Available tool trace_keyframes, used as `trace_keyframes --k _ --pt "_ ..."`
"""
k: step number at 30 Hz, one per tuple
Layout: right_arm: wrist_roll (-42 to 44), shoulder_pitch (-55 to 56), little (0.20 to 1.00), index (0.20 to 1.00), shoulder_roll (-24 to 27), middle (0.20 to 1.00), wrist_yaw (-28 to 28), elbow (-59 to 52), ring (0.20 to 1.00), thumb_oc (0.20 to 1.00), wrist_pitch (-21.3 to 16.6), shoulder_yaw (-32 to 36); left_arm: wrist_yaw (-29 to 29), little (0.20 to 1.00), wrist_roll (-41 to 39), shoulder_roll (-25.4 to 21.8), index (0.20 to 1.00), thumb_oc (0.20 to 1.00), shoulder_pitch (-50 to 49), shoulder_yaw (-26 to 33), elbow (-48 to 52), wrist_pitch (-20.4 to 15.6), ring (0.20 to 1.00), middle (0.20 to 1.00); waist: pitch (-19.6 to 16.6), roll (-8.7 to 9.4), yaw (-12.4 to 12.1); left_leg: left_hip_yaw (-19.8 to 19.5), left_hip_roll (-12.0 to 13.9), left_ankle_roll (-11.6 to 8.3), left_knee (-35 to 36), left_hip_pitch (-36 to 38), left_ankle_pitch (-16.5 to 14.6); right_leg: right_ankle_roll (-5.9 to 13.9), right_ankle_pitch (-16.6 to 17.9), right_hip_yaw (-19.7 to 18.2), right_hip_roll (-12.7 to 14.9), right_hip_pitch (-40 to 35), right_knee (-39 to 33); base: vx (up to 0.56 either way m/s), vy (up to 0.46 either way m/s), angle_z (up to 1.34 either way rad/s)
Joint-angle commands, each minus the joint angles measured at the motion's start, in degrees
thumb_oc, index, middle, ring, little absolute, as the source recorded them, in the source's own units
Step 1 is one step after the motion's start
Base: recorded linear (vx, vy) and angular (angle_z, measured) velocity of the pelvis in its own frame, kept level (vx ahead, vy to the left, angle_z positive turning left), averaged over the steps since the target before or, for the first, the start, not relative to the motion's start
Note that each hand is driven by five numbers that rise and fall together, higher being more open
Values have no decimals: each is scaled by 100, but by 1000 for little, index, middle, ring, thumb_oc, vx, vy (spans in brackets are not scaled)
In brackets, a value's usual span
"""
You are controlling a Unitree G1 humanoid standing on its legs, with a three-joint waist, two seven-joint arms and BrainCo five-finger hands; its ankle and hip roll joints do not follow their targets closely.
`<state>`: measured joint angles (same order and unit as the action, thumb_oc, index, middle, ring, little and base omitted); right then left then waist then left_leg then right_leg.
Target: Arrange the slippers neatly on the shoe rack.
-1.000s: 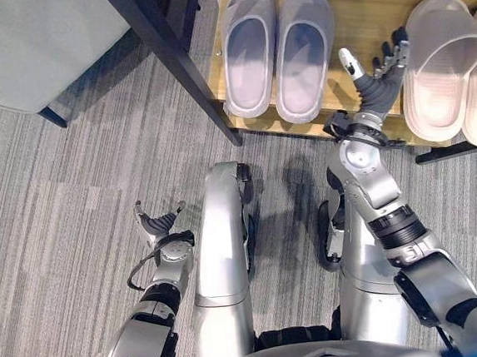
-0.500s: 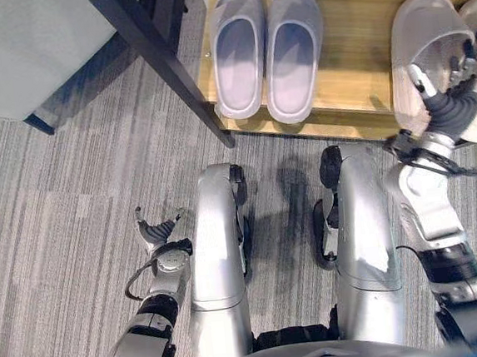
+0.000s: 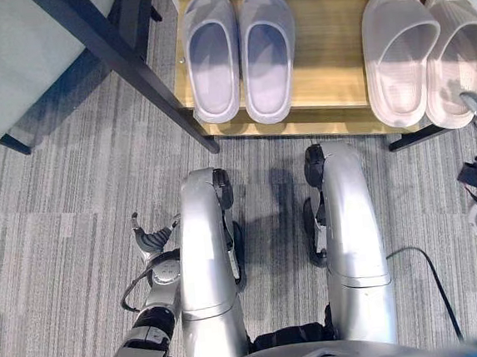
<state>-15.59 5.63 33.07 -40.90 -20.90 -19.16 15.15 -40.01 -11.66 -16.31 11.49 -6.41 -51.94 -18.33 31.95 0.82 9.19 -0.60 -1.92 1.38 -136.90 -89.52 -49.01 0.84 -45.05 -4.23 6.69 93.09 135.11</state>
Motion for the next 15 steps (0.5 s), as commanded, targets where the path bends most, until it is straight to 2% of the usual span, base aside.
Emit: trace_keyframes --k 1,7,9,10,11,14,15 --pt "-301 57 1000 1000 -150 1000 -349 -484 1000 1000 -28 384 -122 1000 130 -134 1000 1000 -256 75 -9 -375 1000 1000 -215 307 -354 -484 -74 158 164 -44 695 -203 819 -597 -87 -314 -170 -48 22 -3" --pt "-389 420 1000 1000 -457 1000 -839 653 1000 1000 361 303 -159 1000 157 -215 1000 1000 -315 166 112 -378 1000 1000 -215 245 -289 -482 -55 188 497 -44 803 -224 905 -547 -125 -315 -465 -20 13 -3" --pt "-134 436 1000 1000 -716 1000 -951 1477 1000 1000 482 152 -61 1000 55 -224 1000 1000 -218 256 82 -391 1000 1000 -219 182 -276 -405 -41 204 1130 -44 960 -250 1050 -426 -108 -362 -1088 -111 35 -12" --pt "-130 421 1000 1000 -710 1000 -959 1498 1000 1000 471 146 -55 1000 49 -228 1000 1000 -211 259 77 -394 1000 1000 -220 176 -271 -411 -46 206 1159 -44 986 -254 1072 -413 -102 -370 -1122 -161 71 -32" --pt "79 382 1000 1000 -830 1000 -1043 2028 1000 1000 527 125 15 1000 -49 -224 1000 1000 -174 361 45 -405 1000 1000 -294 119 -268 -391 -54 210 1607 -40 1139 -239 1148 -344 -71 -451 -1562 -122 77 -31" --pt "842 221 1000 1000 -1052 1000 -1041 3505 1000 1000 481 -51 270 1000 -173 -287 1000 1000 -399 467 235 -484 1000 1000 -775 17 -330 -412 -6 210 2674 95 1504 -179 1393 -168 69 -680 -2619 -109 108 -4" --pt "1135 139 1000 1000 -1117 1000 -916 4291 1000 1000 481 -233 406 1000 -234 -277 1000 1000 -498 475 168 -505 1000 1000 -935 0 -402 -422 100 204 3234 402 1695 -133 1537 -18 170 -948 -3186 -87 74 3"
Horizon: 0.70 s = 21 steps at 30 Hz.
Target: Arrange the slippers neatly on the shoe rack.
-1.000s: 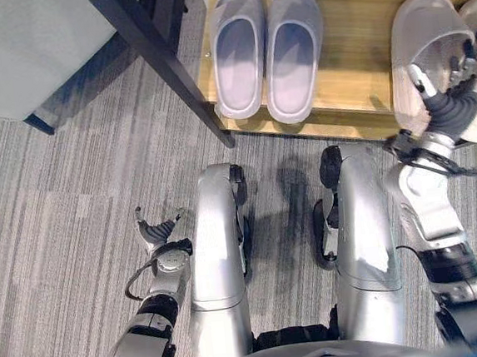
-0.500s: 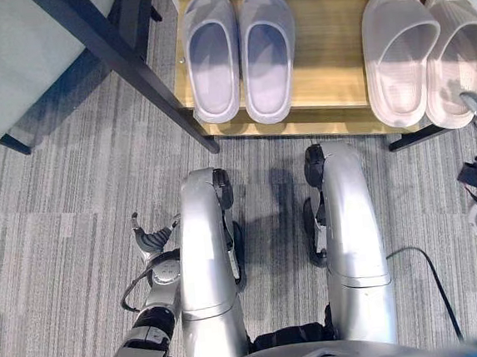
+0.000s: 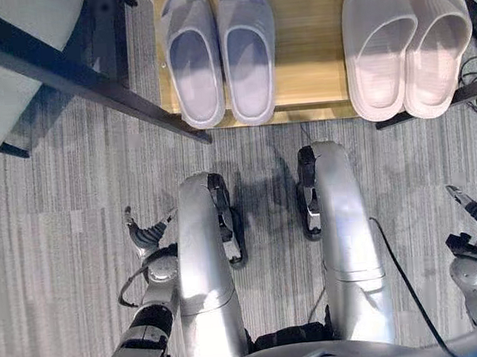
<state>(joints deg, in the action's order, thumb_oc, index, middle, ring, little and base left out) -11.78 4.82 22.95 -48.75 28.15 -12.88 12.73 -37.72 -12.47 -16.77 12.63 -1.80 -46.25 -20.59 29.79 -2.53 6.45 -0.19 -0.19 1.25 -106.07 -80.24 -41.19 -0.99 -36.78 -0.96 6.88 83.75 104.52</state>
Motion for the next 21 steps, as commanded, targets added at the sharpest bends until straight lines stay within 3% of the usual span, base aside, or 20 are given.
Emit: trace_keyframes --k 1,3,7,10,11,12,14,16,18,19,21 --pt "858 131 1000 1000 -118 1000 -74 -180 1000 1000 -185 -146 256 1000 -174 -228 1000 1000 -644 15 -440 -262 1000 1000 -782 329 -157 -485 -17 205 523 -284 1026 56 770 -262 188 -249 -506 -89 67 1" --pt "968 -132 1000 1000 -142 1000 286 1366 1000 1000 -54 -777 590 1000 -297 -125 1000 1000 -661 -28 -894 -202 1000 1000 -1003 364 -284 -514 114 170 1770 665 1316 142 925 9 345 -1169 -1750 -66 28 6" --pt "1293 -213 1000 1000 -525 1000 1011 3476 1000 1000 210 -1366 1171 1000 -295 189 1000 1000 -755 -331 -1755 27 1000 1000 -1302 478 -373 -477 62 105 3227 1973 1672 199 1108 354 445 -2491 -3179 28 -5 19" --pt "1514 -85 1000 1000 -844 1000 1505 4350 1000 1000 364 -1450 1533 1000 74 409 1000 1000 -1023 -608 -2129 289 1000 1000 -1579 592 -417 -511 27 72 4448 3320 1891 257 1315 647 404 -3880 -4416 181 -23 30" --pt "1677 -61 1000 1000 -918 1000 1731 4487 1000 1000 390 -1374 1681 1000 180 488 1000 1000 -1121 -633 -2246 391 1000 1000 -1733 641 -415 -546 78 49 5189 4090 2068 338 1508 781 357 -4633 -5102 238 -54 3" --pt "1804 -20 1000 1000 -1002 1000 1915 4605 1000 1000 403 -1339 1792 1000 208 529 1000 1000 -1196 -632 -2330 450 1000 1000 -1847 674 -401 -574 79 31 5670 4417 2358 352 1738 876 337 -4958 -5492 281 -37 3" --pt "1815 47 1000 1000 -1115 1000 2287 4807 1000 1000 510 -1394 2041 1000 252 606 1000 1000 -1341 -574 -2479 577 1000 1000 -2020 698 -421 -561 103 22 6680 5407 2623 480 2094 949 313 -5992 -6459 253 -38 7" --pt "1738 101 1000 1000 -1181 1000 2545 4902 1000 1000 581 -1487 2169 1000 316 610 1000 1000 -1438 -506 -2578 613 1000 1000 -2140 697 -444 -514 136 -44 7372 5984 2990 580 2385 1021 258 -6521 -7063 164 -37 -3" --pt "1738 100 1000 1000 -1181 1000 2545 4902 1000 1000 581 -1487 2169 1000 316 610 1000 1000 -1437 -506 -2578 613 1000 1000 -2134 698 -444 -514 136 -44 7376 5992 2991 580 2385 1021 258 -6528 -7066 127 -25 -8" --pt "1736 139 1000 1000 -1241 1000 2915 5094 1000 1000 678 -1503 2402 1000 310 625 1000 1000 -1531 -436 -2747 691 1000 1000 -2415 648 -479 -439 169 -198 8614 6860 3618 746 2841 1128 148 -7227 -8118 253 -44 -14" --pt "1781 175 1000 1000 -1261 1000 3170 5168 1000 1000 718 -1513 2558 1000 229 663 1000 1000 -1555 -402 -2839 729 1000 1000 -2610 598 -482 -374 193 -248 9380 7367 3819 798 3044 1122 52 -7562 -8740 272 -49 -15"
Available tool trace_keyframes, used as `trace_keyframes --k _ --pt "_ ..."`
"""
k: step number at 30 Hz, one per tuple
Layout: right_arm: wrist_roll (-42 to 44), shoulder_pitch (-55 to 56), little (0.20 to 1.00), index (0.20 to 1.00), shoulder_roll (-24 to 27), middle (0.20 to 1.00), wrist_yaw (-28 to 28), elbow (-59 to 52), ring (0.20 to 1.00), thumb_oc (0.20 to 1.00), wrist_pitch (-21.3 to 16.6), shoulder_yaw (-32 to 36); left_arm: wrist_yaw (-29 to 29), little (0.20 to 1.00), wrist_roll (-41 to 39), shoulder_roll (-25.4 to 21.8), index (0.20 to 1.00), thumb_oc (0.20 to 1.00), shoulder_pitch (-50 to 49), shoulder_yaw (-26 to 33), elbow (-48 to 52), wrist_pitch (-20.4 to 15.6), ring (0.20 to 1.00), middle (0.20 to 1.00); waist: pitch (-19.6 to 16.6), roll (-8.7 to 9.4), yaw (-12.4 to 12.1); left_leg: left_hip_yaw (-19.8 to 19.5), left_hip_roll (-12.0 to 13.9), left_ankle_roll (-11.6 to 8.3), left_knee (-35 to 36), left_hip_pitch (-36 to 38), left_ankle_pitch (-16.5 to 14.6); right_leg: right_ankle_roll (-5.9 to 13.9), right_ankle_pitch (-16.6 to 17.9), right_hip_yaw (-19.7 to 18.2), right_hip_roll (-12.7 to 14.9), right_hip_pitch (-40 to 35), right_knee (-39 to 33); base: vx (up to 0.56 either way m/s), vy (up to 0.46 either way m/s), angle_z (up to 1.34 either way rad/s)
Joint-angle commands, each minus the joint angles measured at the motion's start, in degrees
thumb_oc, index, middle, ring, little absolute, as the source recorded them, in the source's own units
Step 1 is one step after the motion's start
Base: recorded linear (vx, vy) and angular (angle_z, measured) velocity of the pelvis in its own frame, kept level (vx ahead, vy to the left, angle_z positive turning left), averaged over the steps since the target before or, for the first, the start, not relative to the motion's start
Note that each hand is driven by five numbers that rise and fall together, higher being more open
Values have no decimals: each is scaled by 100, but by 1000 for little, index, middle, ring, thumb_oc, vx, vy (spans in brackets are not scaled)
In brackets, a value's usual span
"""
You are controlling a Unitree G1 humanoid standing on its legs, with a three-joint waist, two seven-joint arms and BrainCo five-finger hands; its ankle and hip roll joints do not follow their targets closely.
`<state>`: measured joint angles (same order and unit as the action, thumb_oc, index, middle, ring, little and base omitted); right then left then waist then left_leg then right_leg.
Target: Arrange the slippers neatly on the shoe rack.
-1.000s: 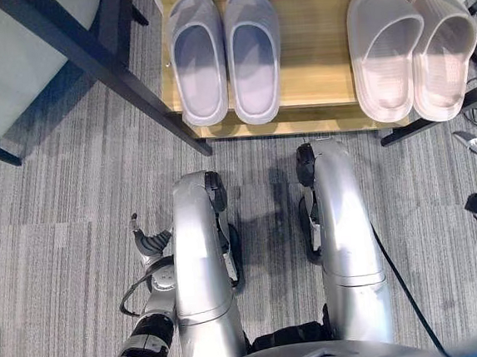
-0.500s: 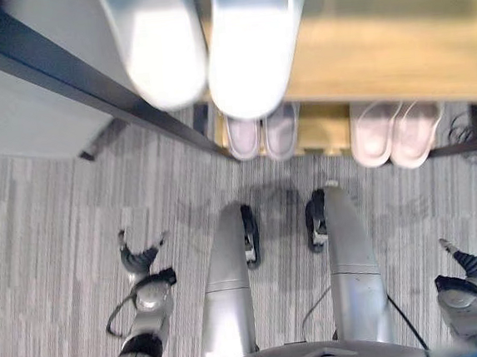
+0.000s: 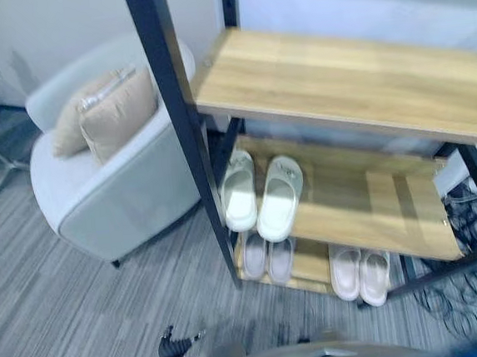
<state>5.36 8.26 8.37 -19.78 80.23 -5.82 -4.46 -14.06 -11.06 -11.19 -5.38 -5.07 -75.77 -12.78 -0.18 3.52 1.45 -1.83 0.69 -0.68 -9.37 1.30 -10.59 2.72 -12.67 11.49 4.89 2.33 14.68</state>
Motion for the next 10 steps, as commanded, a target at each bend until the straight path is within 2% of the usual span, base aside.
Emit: trace_keyframes --k 1,4,7,10 --pt "167 -97 1000 1000 181 1000 592 -43 1000 1000 -40 160 474 1000 -71 200 1000 1000 179 20 17 -24 1000 1000 157 -110 17 -144 136 -102 652 -175 1042 488 925 -177 135 77 -626 186 -41 -5" --pt "233 -156 1000 1000 149 1000 599 75 1000 1000 75 180 581 1000 -30 319 1000 1000 272 -139 -14 29 1000 1000 19 -202 26 -101 226 -136 1336 186 1348 524 1145 -194 78 -299 -1286 66 -37 -20" --pt "333 -178 1000 1000 104 1000 747 14 1000 1000 101 74 653 1000 15 399 1000 1000 445 -295 -43 69 1000 1000 -105 -204 89 -31 213 -216 1437 183 1195 558 1299 -146 90 -608 -1844 -8 -58 -11" --pt "288 -162 1000 1000 5 1000 813 2 1000 1000 119 -82 709 1000 75 484 1000 1000 486 -412 -67 85 1000 1000 -128 -220 116 37 188 -251 1437 184 1081 572 1266 -118 110 -680 -1968 -38 -39 -1"
